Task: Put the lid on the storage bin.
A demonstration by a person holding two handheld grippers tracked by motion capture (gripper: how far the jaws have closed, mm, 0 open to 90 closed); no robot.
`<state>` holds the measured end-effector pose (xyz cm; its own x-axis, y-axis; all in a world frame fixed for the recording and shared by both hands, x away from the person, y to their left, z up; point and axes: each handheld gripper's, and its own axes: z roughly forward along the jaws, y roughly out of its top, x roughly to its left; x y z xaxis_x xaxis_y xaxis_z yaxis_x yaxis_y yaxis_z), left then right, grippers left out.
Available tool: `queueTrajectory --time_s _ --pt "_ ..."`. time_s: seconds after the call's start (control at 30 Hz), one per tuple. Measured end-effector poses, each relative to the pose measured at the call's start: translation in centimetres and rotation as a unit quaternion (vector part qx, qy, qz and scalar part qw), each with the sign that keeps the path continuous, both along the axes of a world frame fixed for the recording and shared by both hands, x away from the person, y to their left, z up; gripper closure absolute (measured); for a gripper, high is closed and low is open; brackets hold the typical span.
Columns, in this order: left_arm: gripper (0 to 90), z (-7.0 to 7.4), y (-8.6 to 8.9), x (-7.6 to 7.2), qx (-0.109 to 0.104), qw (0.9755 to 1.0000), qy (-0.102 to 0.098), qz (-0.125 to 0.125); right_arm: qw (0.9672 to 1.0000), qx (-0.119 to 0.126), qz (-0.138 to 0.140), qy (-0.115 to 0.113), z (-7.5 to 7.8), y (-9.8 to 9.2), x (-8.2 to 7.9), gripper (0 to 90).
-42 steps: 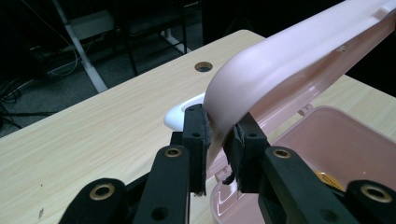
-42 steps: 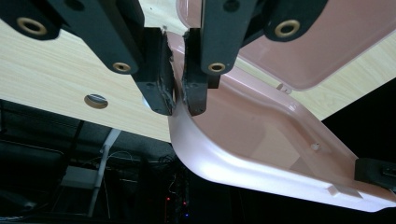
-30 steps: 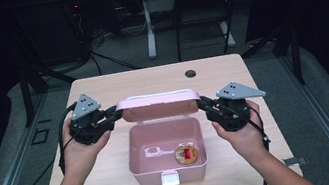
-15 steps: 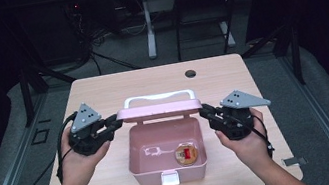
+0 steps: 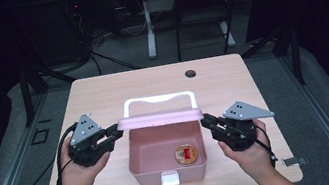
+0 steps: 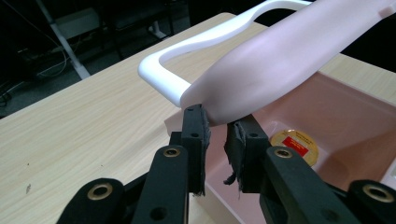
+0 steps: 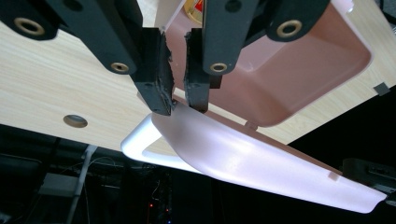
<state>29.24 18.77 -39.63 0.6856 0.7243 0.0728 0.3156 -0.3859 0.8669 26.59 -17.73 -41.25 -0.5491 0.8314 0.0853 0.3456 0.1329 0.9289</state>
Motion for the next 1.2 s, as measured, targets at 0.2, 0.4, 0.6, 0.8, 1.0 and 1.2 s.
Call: queueTrajectory --time_s 0.2,0.4,0.6,0.8,1.0,1.2 --pt "76.9 -0.6 0.2 -0.6 -0.005 1.0000 0.007 -0.005 1.0000 0.001 0.005 0.006 -0.5 -0.1 -0.5 80.9" --pt "76.6 -1.2 0.3 -1.1 -0.003 0.9999 0.008 -0.008 0.9999 0.004 0.009 0.012 -1.1 -0.3 -1.0 81.1" --pt "76.1 -1.8 0.4 -1.6 -0.005 0.9999 0.011 -0.011 0.9998 0.000 0.011 0.015 -1.7 -0.3 -1.4 81.3" --pt "75.6 -2.6 0.6 -2.1 -0.011 0.9997 0.017 -0.012 0.9998 -0.008 0.013 0.012 -2.3 -0.3 -1.9 81.4" --pt "75.8 -3.5 0.7 -2.4 -0.013 0.9995 0.026 -0.014 0.9997 -0.004 0.015 0.018 -3.1 -0.3 -2.3 81.7" --pt "76.7 -4.4 0.8 -2.5 -0.018 0.9991 0.035 -0.015 0.9996 -0.002 0.016 0.024 -3.8 -0.4 -2.6 81.8"
